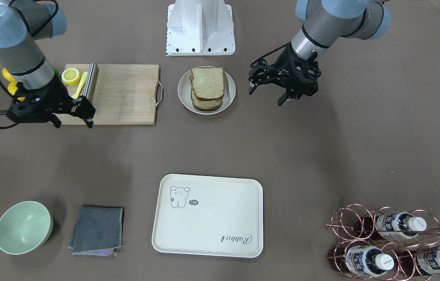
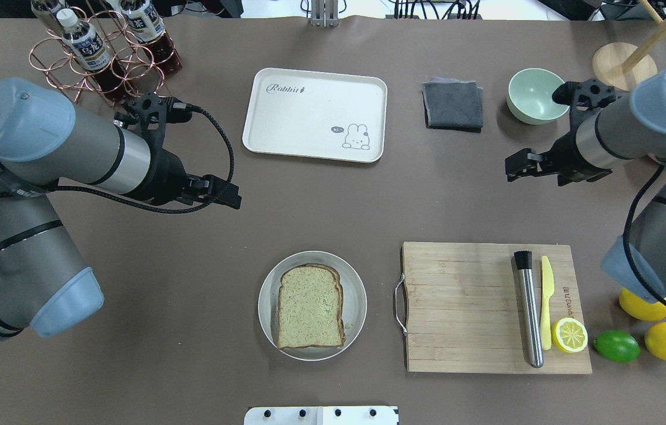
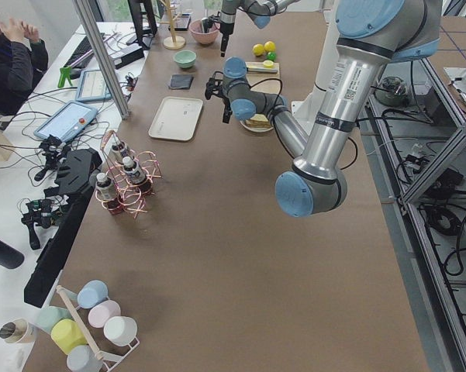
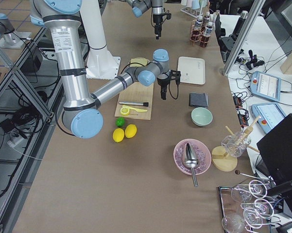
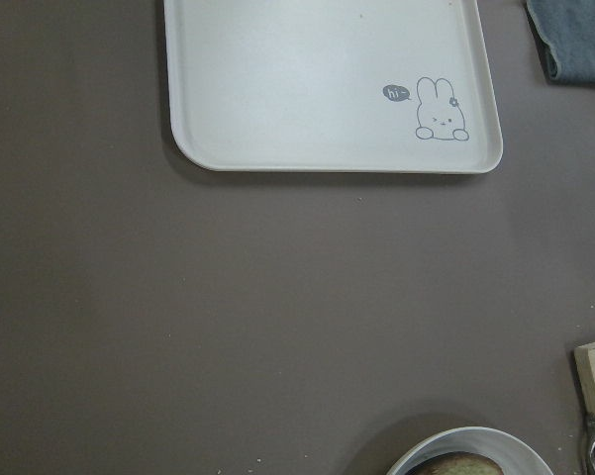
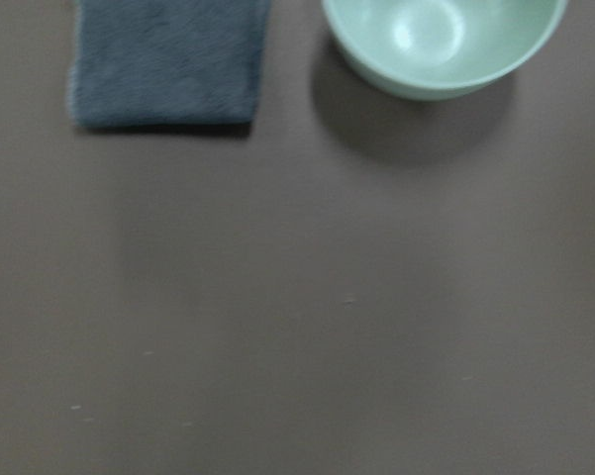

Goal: Make sandwich and place on tray
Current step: 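Open the right gripper and withdraw the right arm to rest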

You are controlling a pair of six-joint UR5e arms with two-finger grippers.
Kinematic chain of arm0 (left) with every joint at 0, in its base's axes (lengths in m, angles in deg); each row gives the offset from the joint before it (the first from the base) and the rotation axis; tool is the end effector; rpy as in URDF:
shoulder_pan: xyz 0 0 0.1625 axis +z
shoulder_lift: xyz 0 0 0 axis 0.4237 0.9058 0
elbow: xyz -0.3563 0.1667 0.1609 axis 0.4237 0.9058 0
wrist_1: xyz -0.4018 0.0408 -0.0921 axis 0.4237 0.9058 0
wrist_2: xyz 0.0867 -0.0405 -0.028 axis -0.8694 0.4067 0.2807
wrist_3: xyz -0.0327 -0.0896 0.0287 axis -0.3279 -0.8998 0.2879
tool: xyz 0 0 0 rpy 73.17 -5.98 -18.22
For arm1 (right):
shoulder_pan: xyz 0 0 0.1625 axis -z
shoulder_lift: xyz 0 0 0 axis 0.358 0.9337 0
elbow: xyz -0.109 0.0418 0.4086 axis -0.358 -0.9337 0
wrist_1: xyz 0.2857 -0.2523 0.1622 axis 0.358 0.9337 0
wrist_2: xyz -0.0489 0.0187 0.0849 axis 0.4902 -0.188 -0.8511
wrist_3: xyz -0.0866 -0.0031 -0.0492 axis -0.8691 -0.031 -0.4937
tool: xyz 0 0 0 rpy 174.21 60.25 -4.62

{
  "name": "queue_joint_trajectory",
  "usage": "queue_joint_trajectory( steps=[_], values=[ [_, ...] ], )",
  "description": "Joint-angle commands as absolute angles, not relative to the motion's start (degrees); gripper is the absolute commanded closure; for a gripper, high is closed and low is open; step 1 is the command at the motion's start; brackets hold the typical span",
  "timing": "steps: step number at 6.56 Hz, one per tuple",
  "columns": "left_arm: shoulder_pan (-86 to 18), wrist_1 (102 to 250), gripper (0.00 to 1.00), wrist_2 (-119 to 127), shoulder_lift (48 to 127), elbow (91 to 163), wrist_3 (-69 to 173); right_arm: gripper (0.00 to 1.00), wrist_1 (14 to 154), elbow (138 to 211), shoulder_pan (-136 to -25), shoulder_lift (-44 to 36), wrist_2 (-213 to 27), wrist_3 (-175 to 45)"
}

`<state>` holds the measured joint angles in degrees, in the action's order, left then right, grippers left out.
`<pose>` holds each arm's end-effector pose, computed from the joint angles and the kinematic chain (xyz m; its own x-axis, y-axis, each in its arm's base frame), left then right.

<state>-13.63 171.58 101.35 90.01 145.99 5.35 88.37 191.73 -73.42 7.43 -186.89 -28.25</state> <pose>0.3937 -0.4246 0.2402 0.4023 0.2158 -0.8897 0.0198 0.9695 0.2442 -0.2591 -0.4821 0.4039 0.7103 0.0464 0.7023 -0.1433 0.9865 0.0797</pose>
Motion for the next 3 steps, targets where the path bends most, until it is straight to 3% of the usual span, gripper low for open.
queue_joint_trajectory(
  steps=[1,3],
  values=[
    [-10.72,171.65,0.02,98.06,89.81,146.04,5.28,0.00,92.84,192.78,-86.56,16.51,-190.59,-51.89],
    [-7.99,171.56,0.02,97.86,89.81,145.52,5.28,0.00,100.25,190.59,-102.73,22.00,-197.80,-79.57]
  ],
)
